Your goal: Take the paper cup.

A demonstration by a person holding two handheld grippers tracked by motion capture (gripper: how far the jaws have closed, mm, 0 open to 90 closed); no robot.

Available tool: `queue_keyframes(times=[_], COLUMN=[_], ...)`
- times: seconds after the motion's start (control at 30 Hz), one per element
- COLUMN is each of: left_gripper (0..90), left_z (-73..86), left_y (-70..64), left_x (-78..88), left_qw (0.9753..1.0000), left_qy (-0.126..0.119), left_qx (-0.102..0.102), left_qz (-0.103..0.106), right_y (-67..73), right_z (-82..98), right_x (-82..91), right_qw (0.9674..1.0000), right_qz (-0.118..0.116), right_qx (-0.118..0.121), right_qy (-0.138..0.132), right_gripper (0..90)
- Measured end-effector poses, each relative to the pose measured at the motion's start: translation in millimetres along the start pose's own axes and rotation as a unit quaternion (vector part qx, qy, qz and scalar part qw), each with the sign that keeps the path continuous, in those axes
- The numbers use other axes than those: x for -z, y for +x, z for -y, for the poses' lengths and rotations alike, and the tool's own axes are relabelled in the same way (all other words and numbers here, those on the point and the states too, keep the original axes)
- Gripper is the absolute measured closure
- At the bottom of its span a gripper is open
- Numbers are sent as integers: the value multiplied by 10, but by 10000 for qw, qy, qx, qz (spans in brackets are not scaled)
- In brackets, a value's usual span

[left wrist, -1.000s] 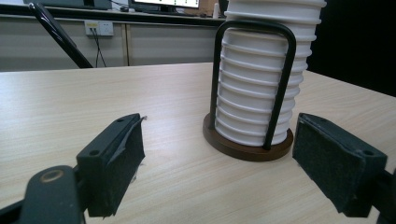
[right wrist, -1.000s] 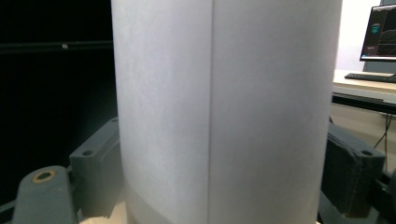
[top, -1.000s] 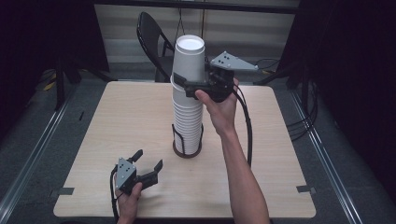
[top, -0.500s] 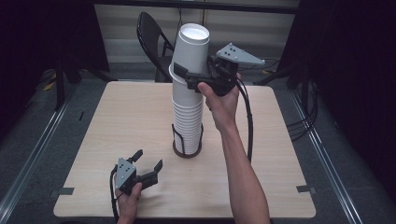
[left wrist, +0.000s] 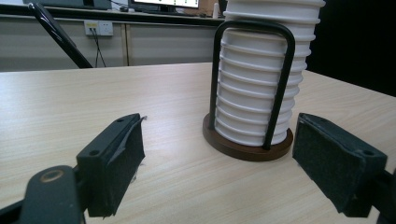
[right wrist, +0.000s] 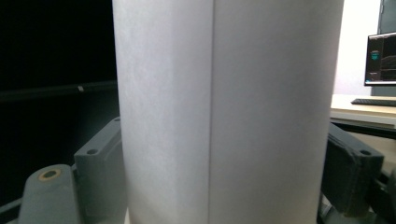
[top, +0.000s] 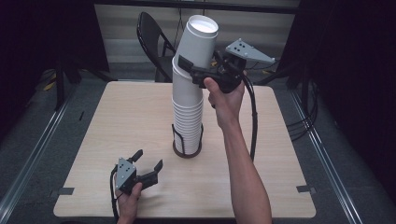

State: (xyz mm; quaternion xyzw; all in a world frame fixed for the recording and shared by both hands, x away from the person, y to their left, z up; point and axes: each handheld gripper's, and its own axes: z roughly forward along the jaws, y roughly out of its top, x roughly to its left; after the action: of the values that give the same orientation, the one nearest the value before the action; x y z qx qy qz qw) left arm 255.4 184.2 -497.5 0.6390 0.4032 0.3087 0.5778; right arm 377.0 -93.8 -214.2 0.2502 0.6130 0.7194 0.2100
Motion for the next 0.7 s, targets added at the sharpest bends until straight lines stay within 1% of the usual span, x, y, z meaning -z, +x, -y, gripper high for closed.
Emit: queue_keyframes(times=[0.07, 0.17, 0.3, 0.43, 0.5, 0.53, 0.57, 0.6, 0.63, 0.67, 0.7], left_gripper=[164, 164, 164, 164, 164, 164, 164, 164, 164, 164, 164], left_z=[1, 0, 2, 1, 2, 2, 1, 1, 1, 1, 2], left_y=[-3, 0, -3, -1, -4, -4, -2, -2, -2, -2, -3], left_x=[-1, 1, 0, 1, 1, 1, 2, 2, 2, 2, -1], left_qw=[10000, 10000, 10000, 10000, 10000, 10000, 10000, 10000, 10000, 10000, 10000], left_qy=[-9, -5, -21, -24, -14, -14, -11, -11, -13, -13, -21], left_qx=[25, -3, 24, 15, 8, 8, -15, -15, -9, -9, -9], left_qz=[-2, -8, -6, -9, -17, -17, -16, -16, -15, -15, -19], right_y=[3, -6, -56, -86, -113, -113, -134, -134, -152, -152, -174], right_z=[-12, -35, -50, -46, -27, -27, -22, -22, -27, -27, -39], right_x=[18, 49, 126, 180, 240, 240, 290, 290, 334, 334, 399], right_qw=[10000, 9999, 9998, 9997, 9996, 9996, 9994, 9994, 9993, 9993, 9991], right_qz=[35, 92, 181, 225, 261, 261, 300, 300, 328, 328, 379], right_qx=[13, 15, -18, -49, -90, -90, -90, -90, -102, -102, -91], right_qy=[-64, -55, -94, -72, -96, -96, -122, -122, -146, -146, -167], right_gripper=[160, 161, 162, 162, 163, 163, 162, 162, 162, 162, 163])
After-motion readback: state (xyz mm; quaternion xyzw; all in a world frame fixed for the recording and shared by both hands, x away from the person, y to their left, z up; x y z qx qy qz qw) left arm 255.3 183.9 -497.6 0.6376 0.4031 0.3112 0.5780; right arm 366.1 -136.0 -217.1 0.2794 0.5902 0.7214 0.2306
